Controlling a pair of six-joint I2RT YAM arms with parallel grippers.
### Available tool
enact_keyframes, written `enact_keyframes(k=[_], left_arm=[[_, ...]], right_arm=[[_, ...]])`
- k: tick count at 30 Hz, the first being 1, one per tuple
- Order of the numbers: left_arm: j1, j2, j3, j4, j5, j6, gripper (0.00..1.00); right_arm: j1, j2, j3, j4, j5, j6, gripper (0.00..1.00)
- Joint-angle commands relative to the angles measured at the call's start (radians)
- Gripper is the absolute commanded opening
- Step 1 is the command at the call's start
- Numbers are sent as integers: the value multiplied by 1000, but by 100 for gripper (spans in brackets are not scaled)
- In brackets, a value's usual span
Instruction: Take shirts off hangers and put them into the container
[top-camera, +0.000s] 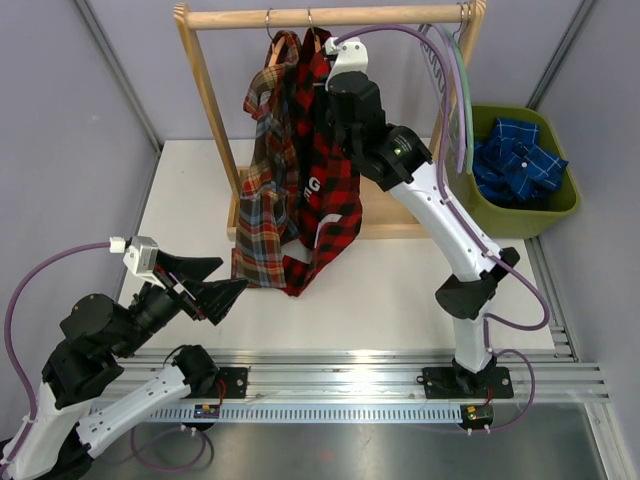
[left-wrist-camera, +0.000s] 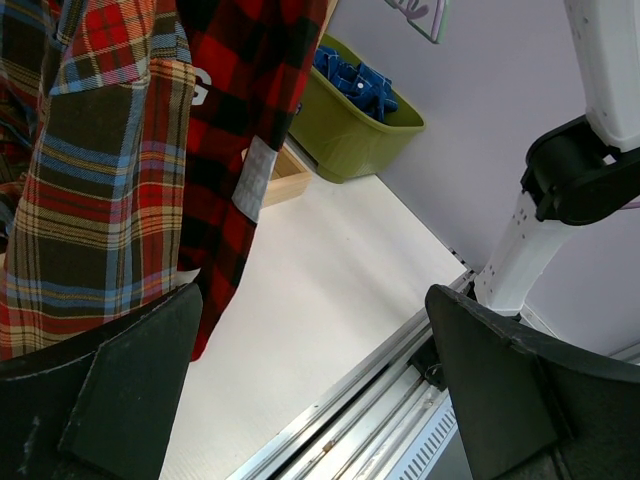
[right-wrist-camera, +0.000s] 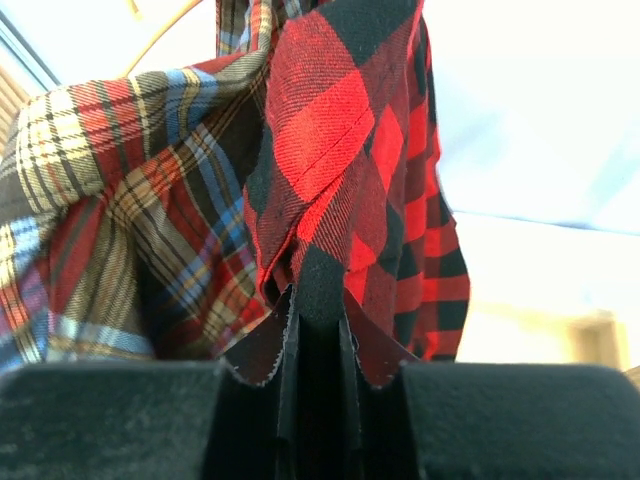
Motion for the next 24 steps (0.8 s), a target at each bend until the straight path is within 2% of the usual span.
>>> enact_keyframes(k=[1,7,13,14,18,19,21,22,23,24], left_arm=[[2,-14,1,24,-10,-10,99],[4,-14,1,28,-14,-8,99],[4,-1,0,40,-8,-5,99],[4,2,1,41,-7,-5,99],[4,12,9,41,-5,-5,99],[4,13,11,43,-10,-4,99],[4,18,15,41,-13,-1,99],[4,21,18,43,-16,1,99],[4,24,18,43,-17,1,99],[4,26,21,43,-17,5,99]], right_arm=[[-1,-147,-88,149,26,-100,0],[-1,-374,-358,443,29,-243,0],[-1,-533,-549,624,6,-327,0],[-1,-536,-550,614,15,-329,0],[-1,-525,-455,421,42,-257,0],[-1,-514,-368,261,46,-229,0],[-1,-469,-213,69,66,-128,0],[-1,-455,-162,-163,71,-78,0],[-1,-454,-162,-165,74,-77,0],[-1,-471,-174,-250,78,-29,0]])
